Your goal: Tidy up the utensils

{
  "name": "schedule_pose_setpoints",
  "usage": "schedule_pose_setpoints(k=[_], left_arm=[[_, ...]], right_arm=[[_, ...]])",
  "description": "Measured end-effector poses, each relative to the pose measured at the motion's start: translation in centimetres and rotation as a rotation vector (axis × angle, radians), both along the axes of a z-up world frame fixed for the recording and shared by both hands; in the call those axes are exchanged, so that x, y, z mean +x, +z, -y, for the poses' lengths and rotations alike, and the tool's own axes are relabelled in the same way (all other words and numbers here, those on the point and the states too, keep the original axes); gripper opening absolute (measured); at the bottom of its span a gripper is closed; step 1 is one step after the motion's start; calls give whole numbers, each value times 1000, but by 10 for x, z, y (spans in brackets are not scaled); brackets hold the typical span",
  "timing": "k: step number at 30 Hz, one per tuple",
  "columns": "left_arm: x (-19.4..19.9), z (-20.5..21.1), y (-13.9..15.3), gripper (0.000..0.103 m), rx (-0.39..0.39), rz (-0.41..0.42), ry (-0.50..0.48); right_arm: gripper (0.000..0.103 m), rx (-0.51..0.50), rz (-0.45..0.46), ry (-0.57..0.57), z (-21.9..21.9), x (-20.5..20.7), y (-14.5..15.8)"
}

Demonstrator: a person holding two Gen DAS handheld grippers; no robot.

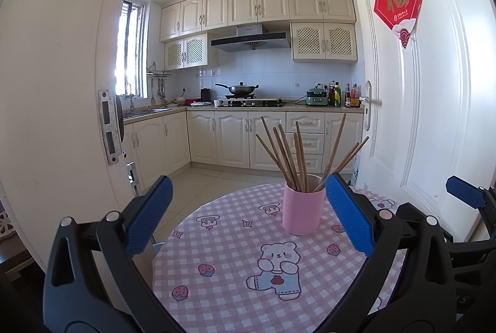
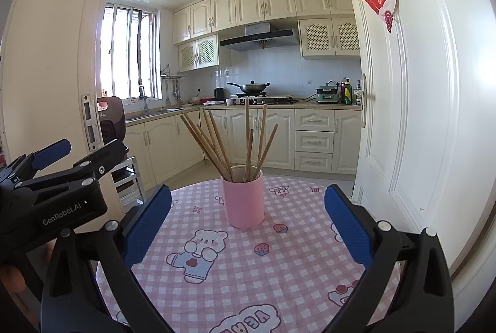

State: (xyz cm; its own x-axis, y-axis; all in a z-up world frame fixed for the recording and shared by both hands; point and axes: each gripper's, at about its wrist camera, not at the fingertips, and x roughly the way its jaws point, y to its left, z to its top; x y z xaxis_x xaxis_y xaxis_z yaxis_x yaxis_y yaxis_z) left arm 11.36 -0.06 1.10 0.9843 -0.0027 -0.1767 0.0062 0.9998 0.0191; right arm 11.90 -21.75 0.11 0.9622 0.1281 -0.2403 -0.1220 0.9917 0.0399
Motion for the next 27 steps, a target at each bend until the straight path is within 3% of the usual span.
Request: schedule_pose_setpoints(k=[27], left_arm=[[2,-1,-2,97,8,-17,-2]], right_arm=[[95,-3,-9,-3,-2,0,-2]])
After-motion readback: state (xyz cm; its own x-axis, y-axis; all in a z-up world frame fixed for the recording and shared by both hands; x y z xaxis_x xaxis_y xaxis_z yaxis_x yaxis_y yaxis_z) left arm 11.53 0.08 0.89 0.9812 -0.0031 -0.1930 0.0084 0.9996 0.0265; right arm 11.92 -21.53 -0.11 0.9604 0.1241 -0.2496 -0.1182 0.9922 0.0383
